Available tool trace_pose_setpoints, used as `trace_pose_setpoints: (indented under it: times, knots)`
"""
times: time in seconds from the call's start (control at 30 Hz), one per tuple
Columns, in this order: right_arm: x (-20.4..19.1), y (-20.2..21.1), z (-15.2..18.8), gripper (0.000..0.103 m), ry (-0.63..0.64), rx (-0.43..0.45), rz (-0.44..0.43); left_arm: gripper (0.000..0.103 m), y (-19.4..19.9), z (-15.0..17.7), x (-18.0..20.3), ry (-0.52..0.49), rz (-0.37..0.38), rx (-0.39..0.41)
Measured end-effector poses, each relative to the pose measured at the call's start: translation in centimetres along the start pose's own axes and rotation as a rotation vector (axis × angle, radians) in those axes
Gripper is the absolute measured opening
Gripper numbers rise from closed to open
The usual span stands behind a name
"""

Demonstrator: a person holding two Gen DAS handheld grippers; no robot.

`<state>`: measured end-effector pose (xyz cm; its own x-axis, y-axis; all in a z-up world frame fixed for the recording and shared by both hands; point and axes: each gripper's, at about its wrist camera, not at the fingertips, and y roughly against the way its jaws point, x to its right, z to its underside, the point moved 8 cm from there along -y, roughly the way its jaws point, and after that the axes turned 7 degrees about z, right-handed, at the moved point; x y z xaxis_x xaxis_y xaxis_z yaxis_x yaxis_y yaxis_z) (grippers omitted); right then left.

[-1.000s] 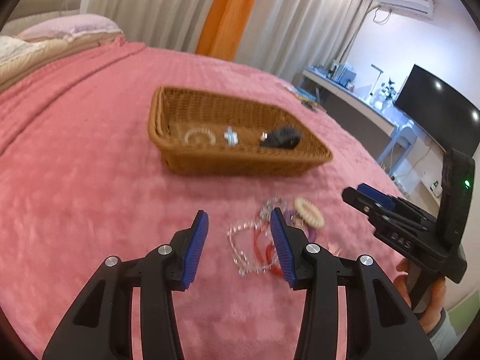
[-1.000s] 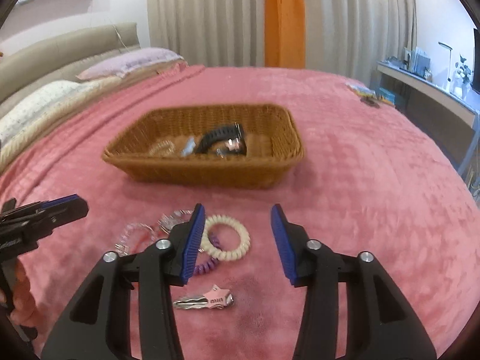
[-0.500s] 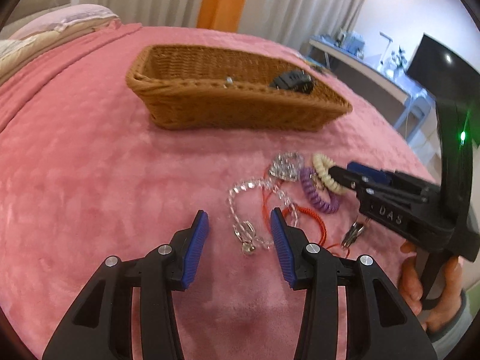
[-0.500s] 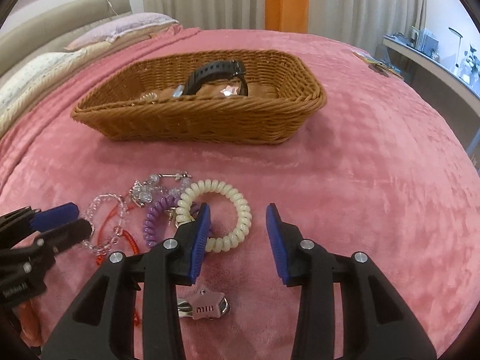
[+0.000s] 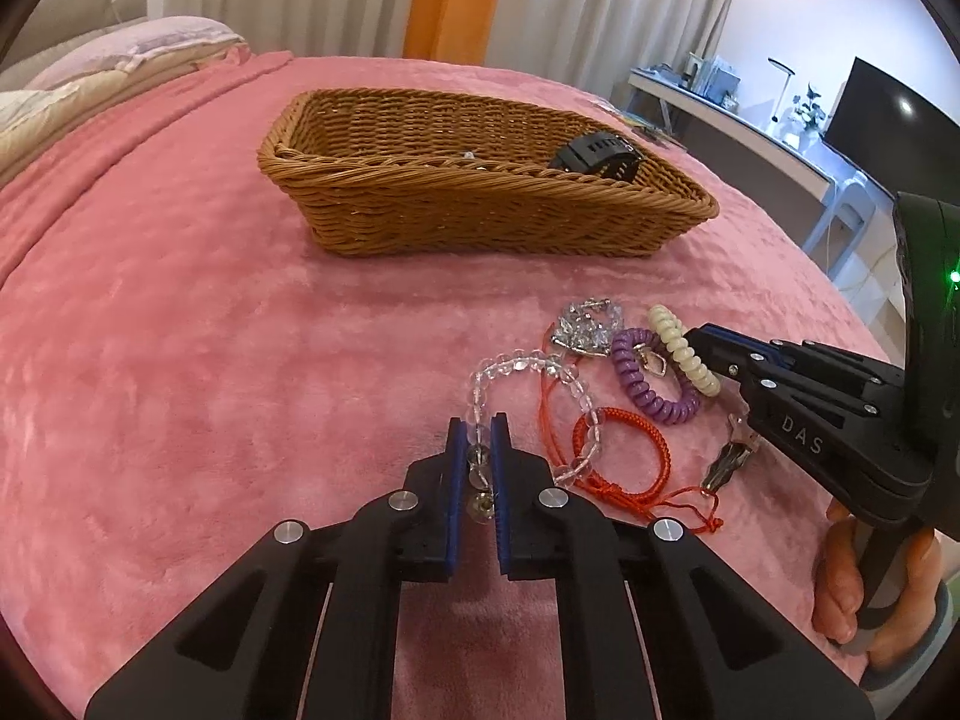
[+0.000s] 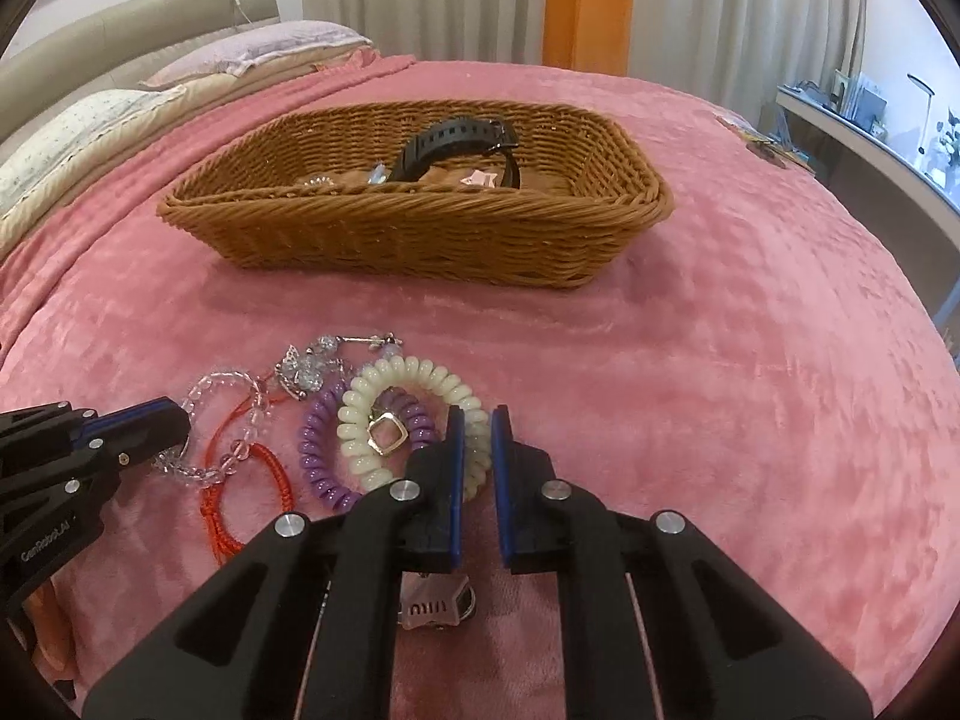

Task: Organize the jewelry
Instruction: 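Grasp the white coil bracelet with the right tool while the left tool grasps the clear bead chain, then carry both bracelets into the basket and open both tools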

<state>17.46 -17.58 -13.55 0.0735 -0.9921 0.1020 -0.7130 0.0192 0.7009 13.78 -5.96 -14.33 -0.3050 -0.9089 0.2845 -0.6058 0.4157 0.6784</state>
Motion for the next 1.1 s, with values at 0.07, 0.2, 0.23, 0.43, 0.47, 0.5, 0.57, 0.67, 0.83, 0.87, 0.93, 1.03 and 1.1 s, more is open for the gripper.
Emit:
trace_pose_setpoints:
  times: [0.07,0.2,0.23,0.43,0.47,0.5,0.57,0.67,0.83,0.87,0.93,1.03,1.1]
  knots:
    - [0.1,0.4,-0.2,0.007,-0.009,0.018,-0.011,0.006,0.1,-0.1,0.1,0.000,0.005,0.007]
    - [0.8,1.2,-0.1,0.007,-0.033,0.042,-0.023,0.006,0.5,-0.2,0.0,0.006,0.019,0.021]
    - [0.9,1.3,-0.1,0.007,-0.037,0.046,-0.026,0.006,0.5,-0.2,0.0,0.009,0.023,0.023]
    - [0.7,1.8,-0.3,0.007,-0.038,0.066,-0.030,0.006,1.3,-0.4,-0.2,0.028,0.050,0.056]
    - [0.8,2.1,-0.4,0.007,-0.040,0.079,-0.033,0.006,1.6,-0.5,-0.1,0.031,0.067,0.070]
    - [0.9,2.5,-0.6,0.007,-0.042,0.095,-0.040,0.006,2.1,-0.8,0.0,0.037,0.091,0.089]
    - [1.0,3.4,-0.8,0.007,-0.048,0.130,-0.051,0.006,3.0,-1.1,0.1,0.048,0.136,0.121]
    - [1.0,4.5,-1.2,0.007,-0.055,0.165,-0.059,0.006,4.4,-1.9,0.8,0.067,0.220,0.161]
    - [1.6,5.7,-2.3,0.007,-0.088,0.165,-0.077,0.006,6.5,-4.0,2.3,0.022,0.260,0.193]
    - [1.8,6.1,-2.8,0.007,-0.097,0.161,-0.081,0.006,6.9,-4.7,2.6,0.011,0.264,0.200]
    - [1.9,6.8,-3.8,0.007,-0.090,0.166,-0.077,0.006,7.7,-6.5,2.9,-0.018,0.262,0.216]
    - [1.8,7.7,-6.7,0.007,-0.077,0.178,-0.080,0.006,8.3,-9.4,3.5,-0.052,0.255,0.241]
    - [1.7,7.8,-8.8,0.007,-0.063,0.194,-0.062,0.006,8.4,-11.4,3.8,-0.069,0.246,0.257]
